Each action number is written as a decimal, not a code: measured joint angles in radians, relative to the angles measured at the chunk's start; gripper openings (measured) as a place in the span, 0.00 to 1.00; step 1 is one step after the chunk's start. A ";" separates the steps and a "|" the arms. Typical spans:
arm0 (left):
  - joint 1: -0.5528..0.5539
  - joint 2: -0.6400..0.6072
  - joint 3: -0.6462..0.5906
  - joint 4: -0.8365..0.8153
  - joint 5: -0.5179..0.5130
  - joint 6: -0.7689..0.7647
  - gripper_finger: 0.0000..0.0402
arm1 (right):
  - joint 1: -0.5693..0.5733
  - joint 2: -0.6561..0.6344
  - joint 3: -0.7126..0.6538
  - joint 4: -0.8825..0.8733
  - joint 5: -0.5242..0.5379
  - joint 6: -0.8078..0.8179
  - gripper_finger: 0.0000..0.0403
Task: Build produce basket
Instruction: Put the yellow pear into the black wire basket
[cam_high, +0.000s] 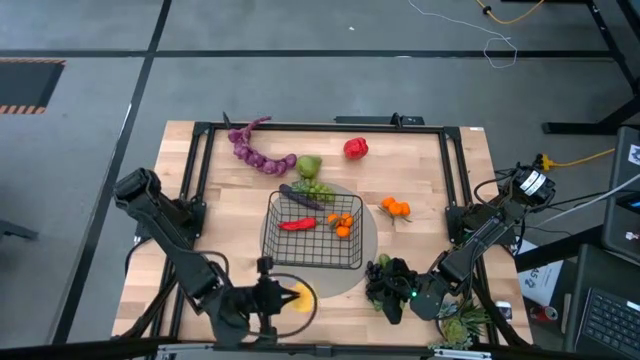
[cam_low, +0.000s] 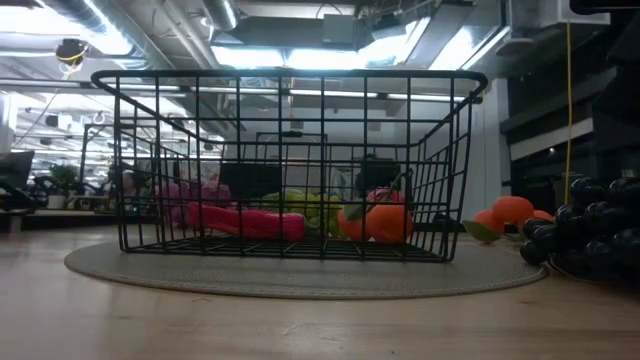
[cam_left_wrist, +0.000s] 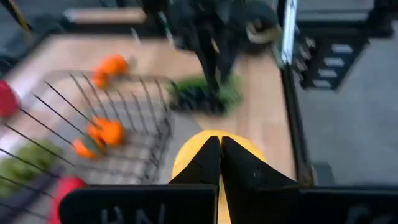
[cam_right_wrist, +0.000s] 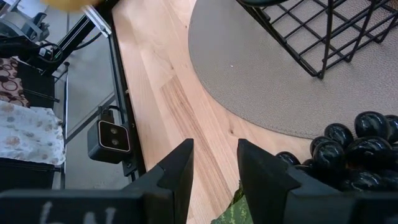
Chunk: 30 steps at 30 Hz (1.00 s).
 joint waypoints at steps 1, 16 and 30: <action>0.000 -0.007 0.000 0.009 -0.034 0.034 0.00 | 0.000 0.000 0.000 0.000 0.000 0.000 0.31; 0.113 -0.026 0.000 -0.012 -0.258 0.224 0.00 | 0.000 0.000 0.000 0.001 0.013 -0.047 0.31; 0.360 -0.019 0.000 -0.072 -0.186 0.170 0.15 | 0.000 0.000 0.000 0.001 0.061 -0.158 0.31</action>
